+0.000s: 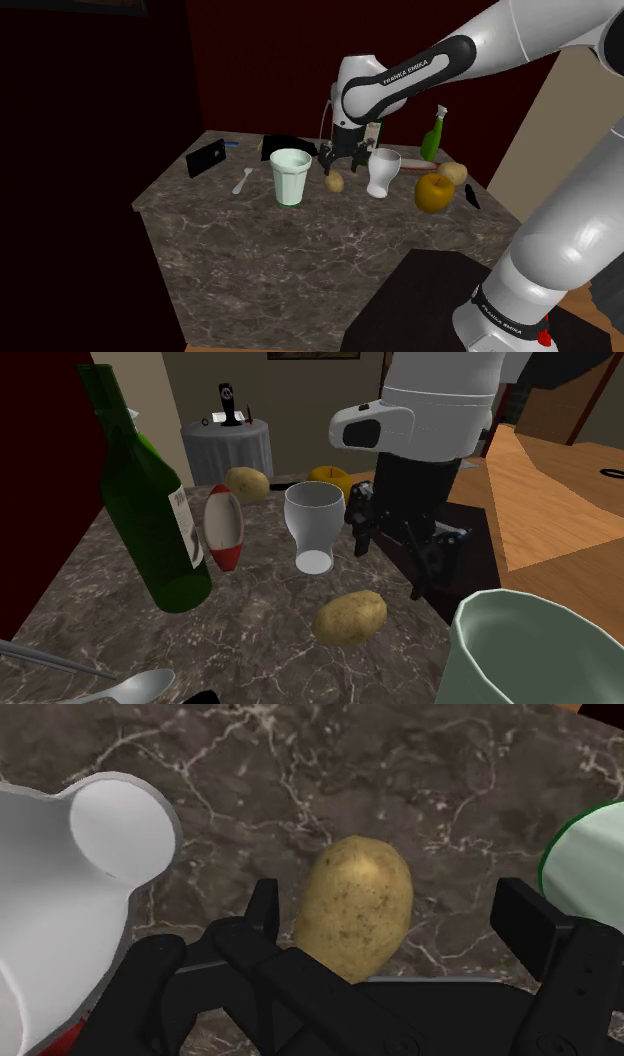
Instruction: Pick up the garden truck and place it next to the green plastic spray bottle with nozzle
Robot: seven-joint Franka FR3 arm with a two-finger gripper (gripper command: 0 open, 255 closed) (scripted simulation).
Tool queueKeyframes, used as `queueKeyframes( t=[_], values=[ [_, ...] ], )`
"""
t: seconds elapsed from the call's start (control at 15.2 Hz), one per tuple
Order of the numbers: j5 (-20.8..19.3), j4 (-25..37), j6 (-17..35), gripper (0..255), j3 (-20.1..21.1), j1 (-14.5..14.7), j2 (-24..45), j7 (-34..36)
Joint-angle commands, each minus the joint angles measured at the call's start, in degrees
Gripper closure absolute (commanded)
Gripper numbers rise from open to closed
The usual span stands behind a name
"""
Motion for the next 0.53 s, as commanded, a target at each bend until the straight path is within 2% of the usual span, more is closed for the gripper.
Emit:
queueKeyframes(
  t=[0.0,0.07,0.46],
  values=[
    [-1.92,2.23,2.42,0,-0.23,-0.90,4.79,3.93],
    [-2.75,3.20,3.25,0,-0.48,-1.19,6.69,5.69],
    [-3.70,1.54,7.70,0,-0.72,-1.15,9.54,6.34]
  ],
)
